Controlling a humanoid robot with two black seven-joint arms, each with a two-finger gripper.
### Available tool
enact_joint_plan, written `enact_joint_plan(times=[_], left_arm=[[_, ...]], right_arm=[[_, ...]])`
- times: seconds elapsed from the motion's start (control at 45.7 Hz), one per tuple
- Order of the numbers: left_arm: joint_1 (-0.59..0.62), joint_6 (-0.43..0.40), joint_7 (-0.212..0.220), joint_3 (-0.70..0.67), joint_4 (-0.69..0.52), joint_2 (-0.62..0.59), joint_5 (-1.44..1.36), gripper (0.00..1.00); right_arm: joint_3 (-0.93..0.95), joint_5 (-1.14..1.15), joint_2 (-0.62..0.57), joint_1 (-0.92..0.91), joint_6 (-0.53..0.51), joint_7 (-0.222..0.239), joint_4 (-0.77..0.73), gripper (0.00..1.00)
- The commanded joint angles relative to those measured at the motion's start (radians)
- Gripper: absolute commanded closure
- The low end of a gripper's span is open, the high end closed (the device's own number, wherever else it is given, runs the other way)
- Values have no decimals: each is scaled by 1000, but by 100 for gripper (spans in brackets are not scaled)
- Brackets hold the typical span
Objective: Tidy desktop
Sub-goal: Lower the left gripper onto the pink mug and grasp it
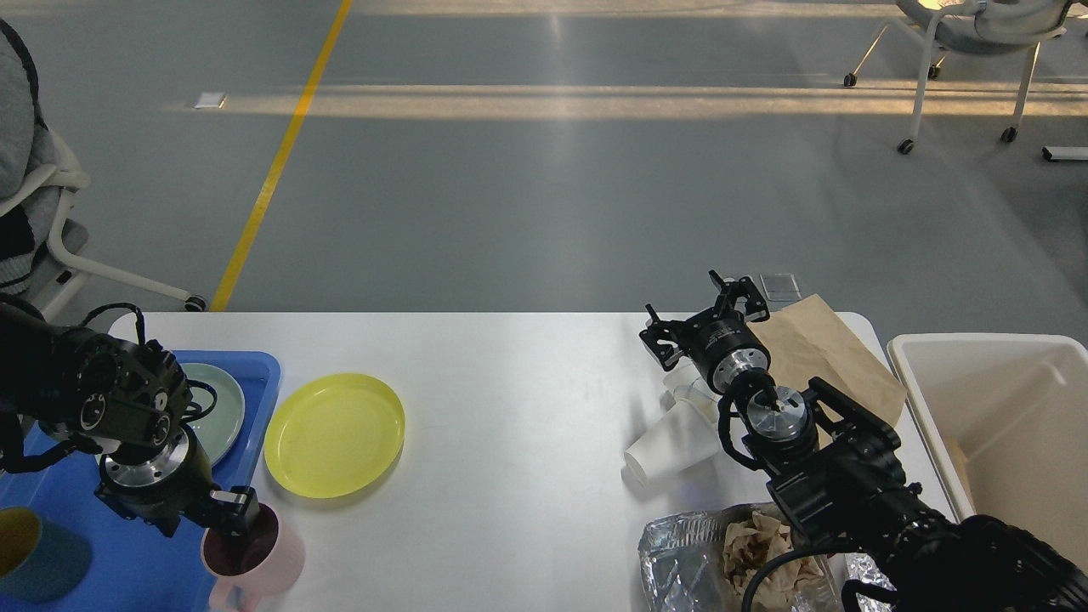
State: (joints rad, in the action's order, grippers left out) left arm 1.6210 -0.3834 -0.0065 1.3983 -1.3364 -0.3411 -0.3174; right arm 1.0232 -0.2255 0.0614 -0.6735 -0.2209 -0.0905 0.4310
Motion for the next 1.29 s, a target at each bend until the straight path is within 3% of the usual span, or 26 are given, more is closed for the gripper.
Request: enact_joint_plan(times=[0.0, 0.066, 0.263, 0.569, 0.832, 1.269], left_arm=[[-21, 40, -1, -5, 0, 4, 1, 31], [-29, 52, -1, -7, 0, 4, 1, 37], [-44, 57, -1, -19, 5, 19, 1, 67], [-59, 57, 0, -19, 8, 31, 1, 75], [-67, 47, 0, -19, 8, 31, 1, 100], [-47, 40, -6, -24, 2, 30, -5, 100]], right_arm=[[0, 0, 0, 0, 0, 0, 0, 0], [0, 0, 0, 0, 0, 0, 0, 0], [0, 0, 0, 0, 0, 0, 0, 0], [1, 0, 0, 0, 0, 0, 0, 0], [0, 0, 0, 0, 0, 0, 0, 0], [1, 0, 0, 0, 0, 0, 0, 0]])
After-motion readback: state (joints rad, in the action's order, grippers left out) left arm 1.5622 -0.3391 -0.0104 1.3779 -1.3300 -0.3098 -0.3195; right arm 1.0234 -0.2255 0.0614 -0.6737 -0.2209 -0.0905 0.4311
